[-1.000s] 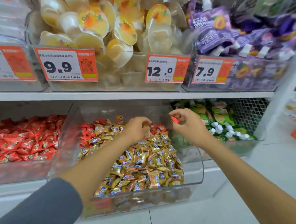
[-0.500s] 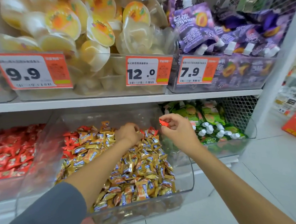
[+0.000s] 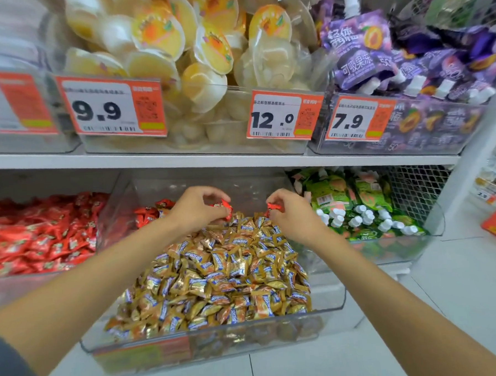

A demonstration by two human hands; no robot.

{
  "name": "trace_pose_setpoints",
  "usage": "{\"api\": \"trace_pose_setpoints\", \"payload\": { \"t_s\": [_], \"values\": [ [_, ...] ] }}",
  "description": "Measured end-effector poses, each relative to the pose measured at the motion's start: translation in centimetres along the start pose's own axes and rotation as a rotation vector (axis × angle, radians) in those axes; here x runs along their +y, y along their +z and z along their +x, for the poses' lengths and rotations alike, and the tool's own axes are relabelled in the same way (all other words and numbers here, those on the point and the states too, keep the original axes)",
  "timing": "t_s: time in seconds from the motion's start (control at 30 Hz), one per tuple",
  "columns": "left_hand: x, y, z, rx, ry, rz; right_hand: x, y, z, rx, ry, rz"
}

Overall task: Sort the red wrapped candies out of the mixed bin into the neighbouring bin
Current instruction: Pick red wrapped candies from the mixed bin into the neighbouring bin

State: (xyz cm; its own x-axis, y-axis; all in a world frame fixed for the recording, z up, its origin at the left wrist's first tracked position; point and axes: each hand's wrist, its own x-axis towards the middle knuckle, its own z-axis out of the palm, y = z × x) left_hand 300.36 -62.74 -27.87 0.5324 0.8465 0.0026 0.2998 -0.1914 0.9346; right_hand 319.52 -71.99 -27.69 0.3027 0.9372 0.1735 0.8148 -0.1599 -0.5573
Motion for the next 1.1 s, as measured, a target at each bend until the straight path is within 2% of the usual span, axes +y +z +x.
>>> {"api": "trace_pose_setpoints", "payload": {
  "t_s": [0.17, 0.27, 0.47, 0.6, 0.7, 0.8, 1.1],
  "values": [
    [-1.7, -3.2, -1.2, 0.070, -0.027, 0.047, 1.4, 4.5, 2.1, -0.078, 0.218, -0.037],
    [-2.1, -4.0, -1.6, 0.075, -0.047, 0.044, 2.3, 5.8, 2.1, -0.020, 0.276, 0.033],
    [-1.9, -4.1, -1.6, 0.035, -0.074, 0.040, 2.5, 5.4, 1.6, 0.077, 0.269, 0.239],
    [-2.1, -4.4, -1.6, 0.063, -0.093, 0.045, 2.1, 5.9, 1.7, -0.033, 0.261, 0.229],
    [-2.2, -4.6, -1.7, 0.072, -0.086, 0.046, 1.3, 5.4, 1.4, -0.022, 0.222, 0.315],
    [-2.3, -4.6, -1.8, 0.087, -0.064, 0.046, 0.1, 4.4, 0.5, -0.085, 0.174, 0.358],
    [-1.4, -4.8, -6.6, 0.014, 0.022, 0.104, -4.6, 2.7, -2.2, -0.194, 0.043, 0.447]
  ]
}}
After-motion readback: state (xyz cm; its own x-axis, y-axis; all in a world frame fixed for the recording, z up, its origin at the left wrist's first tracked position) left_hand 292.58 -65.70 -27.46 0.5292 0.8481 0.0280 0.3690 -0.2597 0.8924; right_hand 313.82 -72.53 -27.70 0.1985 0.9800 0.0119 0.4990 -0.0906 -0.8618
